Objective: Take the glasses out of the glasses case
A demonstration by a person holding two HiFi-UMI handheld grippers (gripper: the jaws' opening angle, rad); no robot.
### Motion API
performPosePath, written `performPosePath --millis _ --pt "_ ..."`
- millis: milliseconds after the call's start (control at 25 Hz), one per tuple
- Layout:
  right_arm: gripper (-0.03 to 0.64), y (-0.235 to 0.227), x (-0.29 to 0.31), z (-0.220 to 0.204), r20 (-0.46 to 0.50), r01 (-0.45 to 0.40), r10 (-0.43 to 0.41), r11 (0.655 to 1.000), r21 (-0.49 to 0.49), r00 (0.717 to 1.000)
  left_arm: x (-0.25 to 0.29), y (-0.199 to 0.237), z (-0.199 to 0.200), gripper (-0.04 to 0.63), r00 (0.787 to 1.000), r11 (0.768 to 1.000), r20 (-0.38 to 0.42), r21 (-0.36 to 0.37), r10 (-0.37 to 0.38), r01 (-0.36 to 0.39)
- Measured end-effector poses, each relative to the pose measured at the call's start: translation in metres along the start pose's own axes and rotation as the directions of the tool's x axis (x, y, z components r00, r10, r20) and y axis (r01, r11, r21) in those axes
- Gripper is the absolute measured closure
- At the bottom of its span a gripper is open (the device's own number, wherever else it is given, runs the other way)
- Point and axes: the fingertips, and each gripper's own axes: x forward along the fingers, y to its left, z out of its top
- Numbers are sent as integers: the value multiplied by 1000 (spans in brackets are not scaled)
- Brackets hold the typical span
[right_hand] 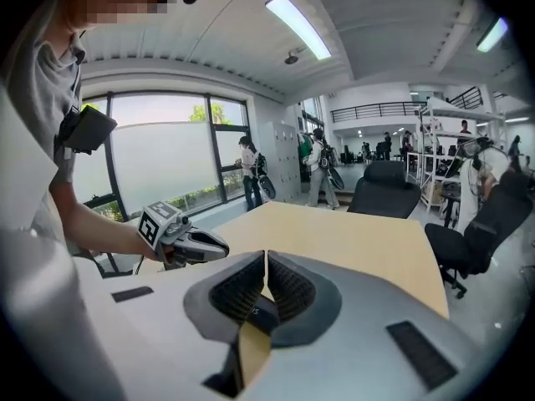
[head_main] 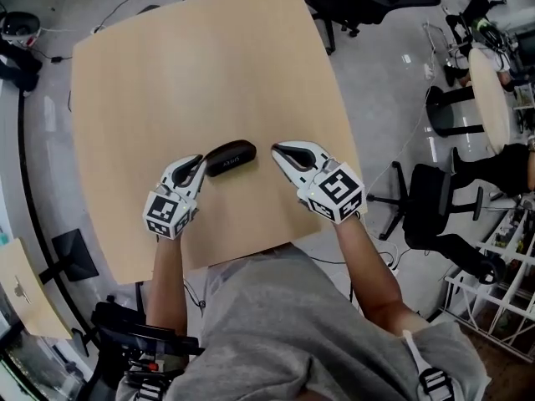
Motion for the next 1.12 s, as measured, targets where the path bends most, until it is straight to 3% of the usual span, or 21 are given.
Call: performPosePath --millis 200,480,840,1120 --pt "609 -19 30 -21 -37 -41 41 999 22 998 34 23 -31 586 998 999 -61 -26 30 -32" --pt "609 -38 64 -49 -92 -59 65 996 59 994 58 25 -61 586 989 997 -140 -71 -43 34" --pt "609 -44 95 -68 -144 -95 110 990 108 983 58 11 -81 586 981 992 -172 -103 -90 73" --pt "609 -35 111 -72 -174 -130 152 983 131 973 51 -5 -87 586 980 984 -144 -134 -134 115"
